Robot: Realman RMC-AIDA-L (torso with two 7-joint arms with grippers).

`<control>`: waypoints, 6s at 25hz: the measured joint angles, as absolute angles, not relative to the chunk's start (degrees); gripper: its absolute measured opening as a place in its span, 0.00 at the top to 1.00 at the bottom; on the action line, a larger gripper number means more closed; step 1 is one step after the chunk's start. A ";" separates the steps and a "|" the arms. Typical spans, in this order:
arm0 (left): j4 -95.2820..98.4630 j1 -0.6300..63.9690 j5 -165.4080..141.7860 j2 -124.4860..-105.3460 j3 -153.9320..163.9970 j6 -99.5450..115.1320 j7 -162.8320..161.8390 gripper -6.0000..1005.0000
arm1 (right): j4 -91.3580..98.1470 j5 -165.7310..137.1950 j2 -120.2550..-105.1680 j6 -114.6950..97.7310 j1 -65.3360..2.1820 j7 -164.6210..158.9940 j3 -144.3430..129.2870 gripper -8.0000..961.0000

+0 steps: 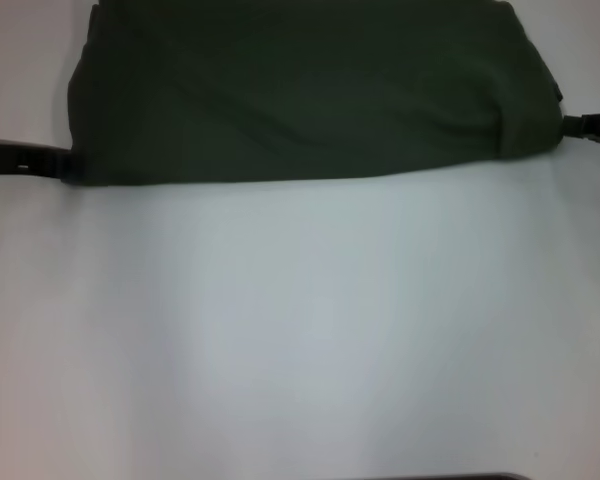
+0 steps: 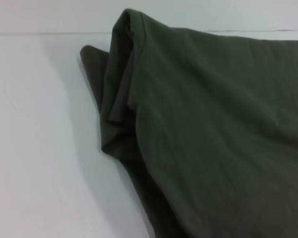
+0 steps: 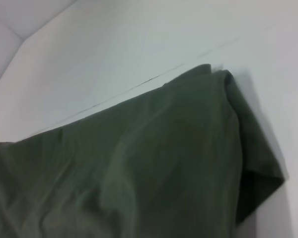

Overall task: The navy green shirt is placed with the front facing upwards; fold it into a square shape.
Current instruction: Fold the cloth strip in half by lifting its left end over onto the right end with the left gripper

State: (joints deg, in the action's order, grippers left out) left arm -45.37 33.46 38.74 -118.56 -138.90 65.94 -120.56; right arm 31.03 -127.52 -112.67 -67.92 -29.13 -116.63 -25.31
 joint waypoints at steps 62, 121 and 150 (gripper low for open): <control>-47.51 31.99 39.90 -117.77 -145.54 77.95 -115.44 0.99 | 28.73 -129.57 -113.74 -64.71 -31.76 -119.28 -23.14 0.46; -47.77 30.01 40.43 -114.88 -145.72 81.35 -113.90 0.99 | 29.61 -125.82 -111.76 -64.09 -28.65 -116.45 -22.52 0.99; -47.57 29.36 39.63 -113.49 -145.11 83.06 -110.91 0.99 | 29.35 -126.39 -111.04 -65.38 -29.06 -116.88 -26.01 0.91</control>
State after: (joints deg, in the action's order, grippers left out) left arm -47.57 29.36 39.63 -113.49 -145.11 83.06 -110.91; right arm 29.35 -126.39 -111.04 -65.38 -29.06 -116.88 -26.01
